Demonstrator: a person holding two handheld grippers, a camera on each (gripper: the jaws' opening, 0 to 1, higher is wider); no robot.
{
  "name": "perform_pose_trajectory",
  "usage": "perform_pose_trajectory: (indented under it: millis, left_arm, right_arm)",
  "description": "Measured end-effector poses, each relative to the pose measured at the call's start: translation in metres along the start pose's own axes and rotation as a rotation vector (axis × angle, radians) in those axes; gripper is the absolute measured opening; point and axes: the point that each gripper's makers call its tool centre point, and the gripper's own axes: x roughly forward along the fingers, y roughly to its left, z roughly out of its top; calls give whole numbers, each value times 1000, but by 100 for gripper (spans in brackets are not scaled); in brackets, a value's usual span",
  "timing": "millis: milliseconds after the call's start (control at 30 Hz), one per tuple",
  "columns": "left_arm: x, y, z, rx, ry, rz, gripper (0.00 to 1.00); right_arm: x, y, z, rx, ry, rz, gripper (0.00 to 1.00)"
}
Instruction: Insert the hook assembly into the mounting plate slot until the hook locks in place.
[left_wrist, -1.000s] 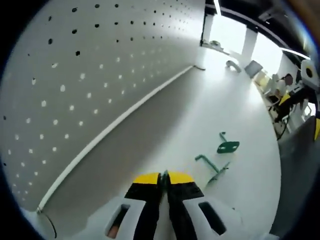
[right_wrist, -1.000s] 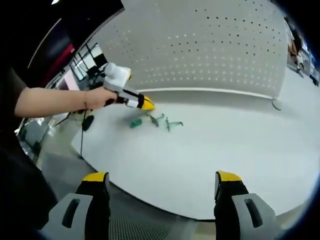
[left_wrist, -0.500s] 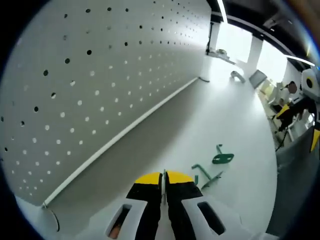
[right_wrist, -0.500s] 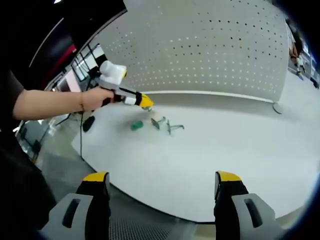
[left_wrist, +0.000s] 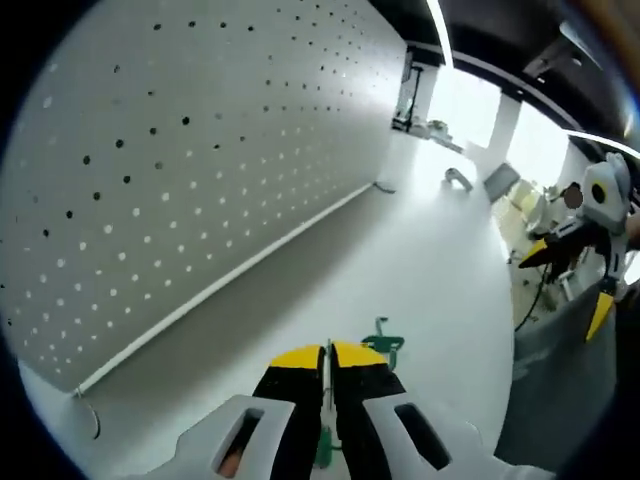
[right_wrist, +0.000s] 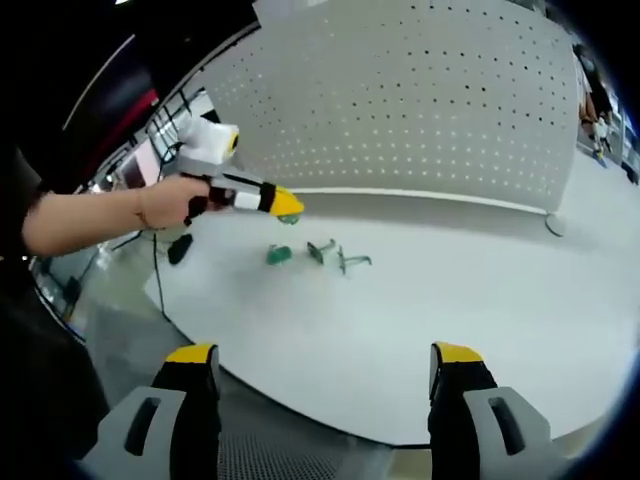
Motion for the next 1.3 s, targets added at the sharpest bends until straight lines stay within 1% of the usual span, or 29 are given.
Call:
perform_pose_trajectory:
  millis: [67, 133, 200, 233, 300, 333, 433, 500, 600, 667, 833, 1000, 1133, 1300]
  left_arm:
    - [-11, -7, 2, 3, -6, -2, 2]
    - [-18, -9, 4, 5, -13, 3, 2]
    - [-27, -13, 9, -22, -40, 1, 2]
    - [-31, -16, 11, -23, -53, 0, 2]
    - [-41, -26, 15, -19, -81, -10, 2]
    - [-45, -28, 16, -19, -88, -10, 2]
    - [-57, -43, 18, -6, -104, -9, 2]
    - [-65, -54, 20, -11, -118, -10, 2]
    - [-74, -67, 28, -63, -164, -9, 2]
    - [-81, -77, 33, -78, -189, -7, 2]
    - [-92, -99, 39, -98, -223, -7, 2]
    - [-99, -120, 38, -119, -243, -26, 2]
    - [-106, -131, 36, -139, -260, -37, 2]
    - [-110, -137, 30, -138, -262, -39, 2]
  right_arm:
    - [-1, 2, 2, -12, -6, 4, 87]
    - [-1, 3, 4, -15, -12, 7, 87]
    - [-1, 5, 5, -19, -18, 10, 88]
    - [0, 7, 5, -21, -18, 16, 87]
    - [1, 11, 5, -25, -20, 24, 87]
    - [1, 14, 5, -31, -19, 31, 87]
    - [1, 19, 6, -42, -22, 41, 87]
    - [0, 23, 7, -50, -27, 50, 87]
    - [-1, 28, 9, -64, -34, 56, 87]
    - [-1, 31, 10, -71, -38, 63, 87]
    - [-2, 43, 12, -83, -44, 92, 86]
    - [-3, 64, 15, -106, -58, 126, 86]
    - [-5, 76, 25, -125, -93, 151, 84]
    - [-10, 89, 45, -113, -152, 187, 74]
